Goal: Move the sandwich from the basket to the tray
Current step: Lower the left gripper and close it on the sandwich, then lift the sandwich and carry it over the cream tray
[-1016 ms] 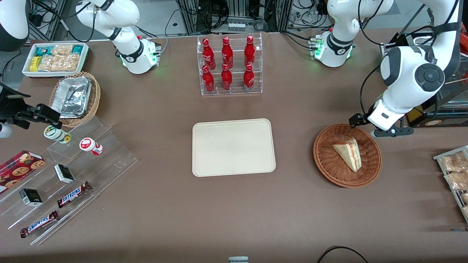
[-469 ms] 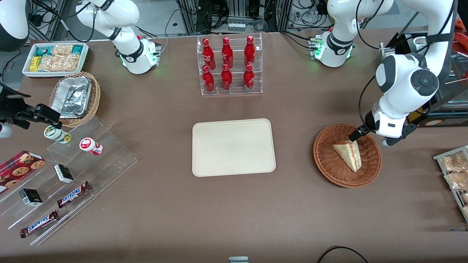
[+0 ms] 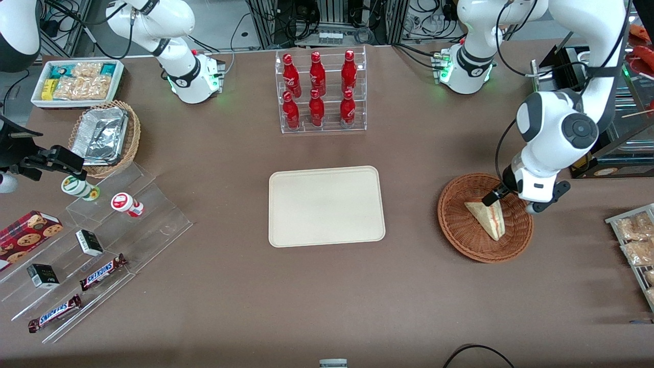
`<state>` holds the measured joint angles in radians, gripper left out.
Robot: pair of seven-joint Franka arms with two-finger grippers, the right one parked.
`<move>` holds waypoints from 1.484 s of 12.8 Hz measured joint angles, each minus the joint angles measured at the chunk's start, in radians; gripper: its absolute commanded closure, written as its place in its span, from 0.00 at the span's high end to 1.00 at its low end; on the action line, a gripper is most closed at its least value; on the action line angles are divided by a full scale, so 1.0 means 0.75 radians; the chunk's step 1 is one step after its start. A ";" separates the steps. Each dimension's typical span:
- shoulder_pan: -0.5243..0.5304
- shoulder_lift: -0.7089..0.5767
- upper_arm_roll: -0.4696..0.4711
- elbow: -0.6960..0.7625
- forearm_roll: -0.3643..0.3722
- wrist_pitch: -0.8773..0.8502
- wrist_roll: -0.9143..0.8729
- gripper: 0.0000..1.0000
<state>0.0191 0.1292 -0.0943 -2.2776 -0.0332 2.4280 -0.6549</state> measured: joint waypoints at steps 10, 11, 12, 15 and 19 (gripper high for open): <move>0.000 0.132 -0.002 0.000 0.000 0.143 -0.006 0.00; 0.000 0.132 -0.002 0.001 0.001 0.143 -0.006 0.00; 0.000 0.131 -0.002 0.002 0.003 0.141 -0.003 0.00; -0.003 0.102 -0.012 0.039 0.016 0.020 0.084 0.00; -0.113 0.034 -0.044 0.203 0.115 -0.356 0.178 0.00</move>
<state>-0.0654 0.1543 -0.1276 -2.1254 0.0531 2.1609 -0.5215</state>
